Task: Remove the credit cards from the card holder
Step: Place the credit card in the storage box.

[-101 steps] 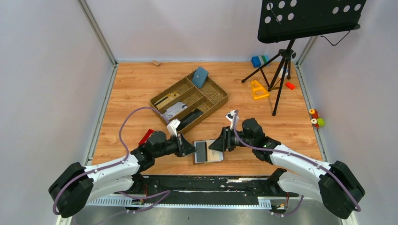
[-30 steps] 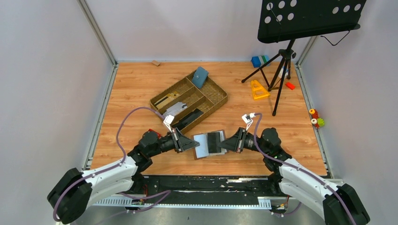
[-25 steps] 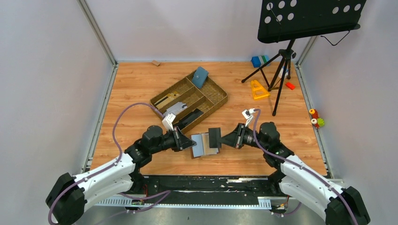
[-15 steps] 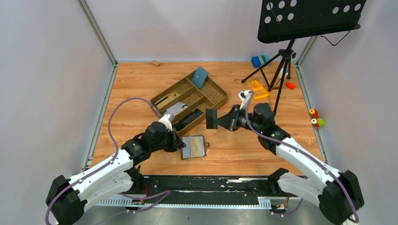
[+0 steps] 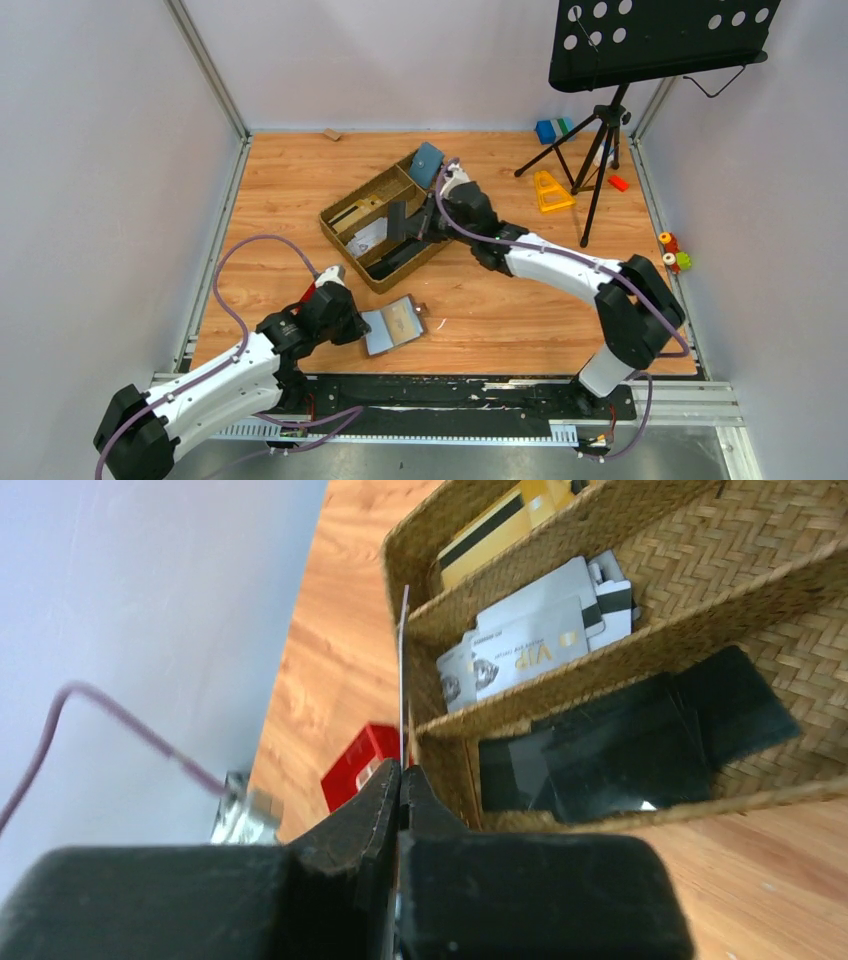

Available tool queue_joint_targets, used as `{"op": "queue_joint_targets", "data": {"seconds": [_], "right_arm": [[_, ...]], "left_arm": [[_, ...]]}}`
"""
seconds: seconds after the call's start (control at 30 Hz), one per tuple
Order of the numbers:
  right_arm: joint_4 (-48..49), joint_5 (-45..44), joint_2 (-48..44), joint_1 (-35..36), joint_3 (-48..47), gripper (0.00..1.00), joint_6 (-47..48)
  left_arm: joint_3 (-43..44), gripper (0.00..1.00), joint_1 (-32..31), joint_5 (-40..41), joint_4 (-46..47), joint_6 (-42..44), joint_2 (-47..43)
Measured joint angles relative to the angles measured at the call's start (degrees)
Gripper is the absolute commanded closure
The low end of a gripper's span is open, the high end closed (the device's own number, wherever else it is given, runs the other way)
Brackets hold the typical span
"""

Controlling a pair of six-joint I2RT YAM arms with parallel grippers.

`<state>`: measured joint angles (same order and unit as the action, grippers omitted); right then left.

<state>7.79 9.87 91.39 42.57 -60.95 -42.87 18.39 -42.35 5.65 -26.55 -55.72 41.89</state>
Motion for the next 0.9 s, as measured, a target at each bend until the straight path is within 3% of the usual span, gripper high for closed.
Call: {"op": "queue_joint_targets", "data": {"seconds": [0.3,0.5,0.9], "right_arm": [[-4.83,-25.33,11.82,8.55,-11.93,1.0,-17.59],[-7.15,-31.1,13.18,8.72,-13.27,1.0,-23.12],[-13.42,-34.97,13.53,9.79,-12.39,1.0,-27.89]], "left_arm": [[-2.16,1.0,0.72,8.66,-2.62,-8.41,-3.37],[-4.0,1.0,2.01,8.37,-2.45,-8.57,-6.01],[-4.02,1.0,2.36,7.37,-0.87,-0.9,-6.97]]}}
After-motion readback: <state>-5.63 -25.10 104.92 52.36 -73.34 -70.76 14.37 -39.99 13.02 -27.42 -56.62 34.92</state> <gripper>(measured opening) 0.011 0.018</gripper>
